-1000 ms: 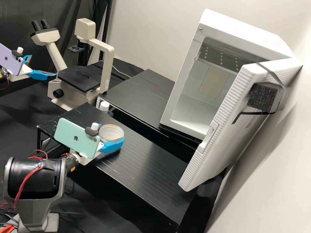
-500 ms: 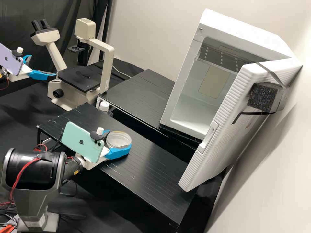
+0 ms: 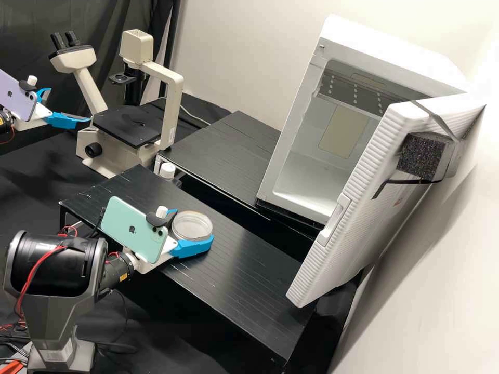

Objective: Move the petri dish to the bench.

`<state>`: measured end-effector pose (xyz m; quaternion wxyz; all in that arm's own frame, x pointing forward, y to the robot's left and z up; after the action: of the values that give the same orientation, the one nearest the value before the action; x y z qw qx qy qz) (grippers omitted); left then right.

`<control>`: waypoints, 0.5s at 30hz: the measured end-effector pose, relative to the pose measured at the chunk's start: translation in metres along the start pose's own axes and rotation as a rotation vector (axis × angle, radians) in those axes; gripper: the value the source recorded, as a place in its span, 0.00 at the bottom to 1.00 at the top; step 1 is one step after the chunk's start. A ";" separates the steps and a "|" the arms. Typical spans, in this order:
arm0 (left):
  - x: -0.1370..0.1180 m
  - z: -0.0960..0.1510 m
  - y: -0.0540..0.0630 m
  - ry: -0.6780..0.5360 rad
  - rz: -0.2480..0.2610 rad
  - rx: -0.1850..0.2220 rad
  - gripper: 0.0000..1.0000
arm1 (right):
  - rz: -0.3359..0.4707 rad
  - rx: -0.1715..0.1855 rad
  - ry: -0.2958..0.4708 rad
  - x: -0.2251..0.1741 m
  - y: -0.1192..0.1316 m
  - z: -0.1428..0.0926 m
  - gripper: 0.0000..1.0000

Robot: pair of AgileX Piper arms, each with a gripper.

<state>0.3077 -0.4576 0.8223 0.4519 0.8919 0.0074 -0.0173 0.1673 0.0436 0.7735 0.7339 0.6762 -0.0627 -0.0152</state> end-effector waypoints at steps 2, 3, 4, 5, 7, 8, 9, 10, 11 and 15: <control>0.000 0.000 0.000 0.000 0.000 0.000 1.00 | 0.004 0.012 0.008 -0.002 0.002 -0.001 1.00; 0.000 0.000 0.000 0.000 0.000 0.000 1.00 | 0.004 0.017 0.015 -0.003 0.002 -0.001 1.00; 0.000 0.000 0.000 0.000 0.000 0.000 1.00 | 0.005 0.026 0.023 -0.006 0.004 -0.001 1.00; 0.000 0.000 0.000 0.000 0.000 0.000 1.00 | 0.011 0.040 0.030 -0.008 0.006 -0.002 1.00; 0.000 0.000 0.000 0.000 0.000 0.000 1.00 | 0.019 0.067 0.044 -0.011 0.010 -0.003 1.00; 0.000 0.000 0.000 0.000 0.000 0.000 1.00 | 0.027 0.085 0.057 -0.013 0.013 -0.004 1.00; 0.000 0.000 0.000 0.000 0.000 0.000 1.00 | 0.035 0.103 0.072 -0.015 0.016 -0.006 1.00; 0.000 0.000 0.000 0.000 0.000 0.000 1.00 | 0.040 0.116 0.084 -0.016 0.018 -0.007 1.00; 0.000 0.000 0.000 0.000 0.000 0.000 1.00 | 0.054 0.136 0.108 -0.019 0.023 -0.009 1.00; 0.000 0.000 0.000 0.000 0.000 0.000 1.00 | 0.076 0.169 0.167 -0.027 0.032 -0.015 1.00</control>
<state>0.3077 -0.4576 0.8223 0.4519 0.8919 0.0074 -0.0173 0.1405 0.0641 0.8021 0.6771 0.7316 -0.0278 0.0742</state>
